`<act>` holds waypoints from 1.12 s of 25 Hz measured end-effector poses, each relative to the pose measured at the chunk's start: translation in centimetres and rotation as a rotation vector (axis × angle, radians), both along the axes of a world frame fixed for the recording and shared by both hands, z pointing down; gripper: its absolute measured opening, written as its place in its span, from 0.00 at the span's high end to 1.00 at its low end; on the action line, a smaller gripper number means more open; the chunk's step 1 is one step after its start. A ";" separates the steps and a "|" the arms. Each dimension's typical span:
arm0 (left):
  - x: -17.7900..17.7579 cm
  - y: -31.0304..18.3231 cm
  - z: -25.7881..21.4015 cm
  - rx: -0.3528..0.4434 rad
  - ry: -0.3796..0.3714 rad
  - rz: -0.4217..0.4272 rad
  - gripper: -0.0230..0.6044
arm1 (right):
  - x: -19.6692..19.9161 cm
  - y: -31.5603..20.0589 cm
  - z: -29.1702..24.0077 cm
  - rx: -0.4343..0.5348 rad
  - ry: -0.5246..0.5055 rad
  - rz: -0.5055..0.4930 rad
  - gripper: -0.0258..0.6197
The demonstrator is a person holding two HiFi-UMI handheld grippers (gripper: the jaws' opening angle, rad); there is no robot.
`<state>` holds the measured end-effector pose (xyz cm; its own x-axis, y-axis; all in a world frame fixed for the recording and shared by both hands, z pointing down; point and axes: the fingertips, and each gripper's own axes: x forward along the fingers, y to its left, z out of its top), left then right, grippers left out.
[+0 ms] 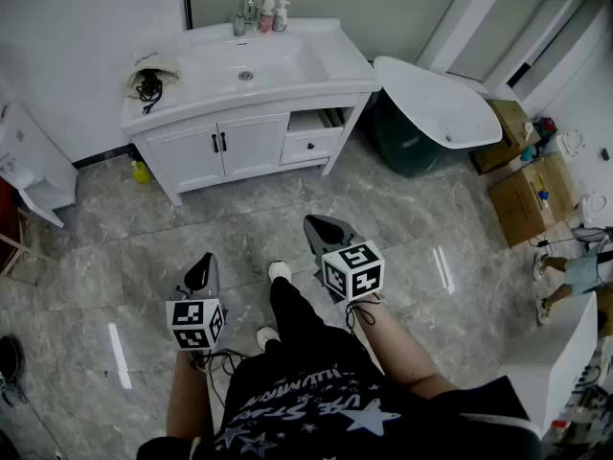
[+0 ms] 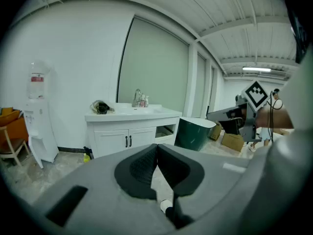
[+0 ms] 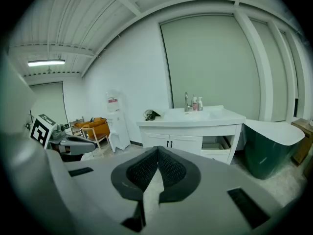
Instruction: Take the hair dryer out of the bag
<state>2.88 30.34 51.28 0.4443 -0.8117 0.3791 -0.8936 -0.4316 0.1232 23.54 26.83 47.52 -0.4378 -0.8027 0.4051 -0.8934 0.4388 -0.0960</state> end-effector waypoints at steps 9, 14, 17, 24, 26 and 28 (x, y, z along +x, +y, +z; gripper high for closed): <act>0.3 0.4 0.3 -0.004 -0.011 0.010 0.93 | 0.8 0.1 0.6 -0.025 -0.031 0.039 0.96; 0.0 -0.7 0.8 -0.014 -0.010 0.005 0.93 | 1.0 -1.1 1.4 -0.042 -0.051 0.051 0.96; -0.2 -2.4 0.7 -0.013 -0.006 -0.006 0.93 | 0.9 -2.7 1.1 -0.022 -0.065 0.042 0.96; 0.2 -9.2 -0.9 0.053 0.002 -0.026 0.88 | 0.9 -9.5 -0.1 0.029 -0.145 0.024 0.93; 0.2 -11.7 -0.8 0.051 -0.006 -0.025 0.67 | 0.6 -12.1 0.0 0.023 -0.158 0.000 0.83; 0.0 -14.3 -1.0 0.051 -0.011 -0.041 0.60 | 0.3 -15.0 0.2 0.014 -0.161 -0.023 0.77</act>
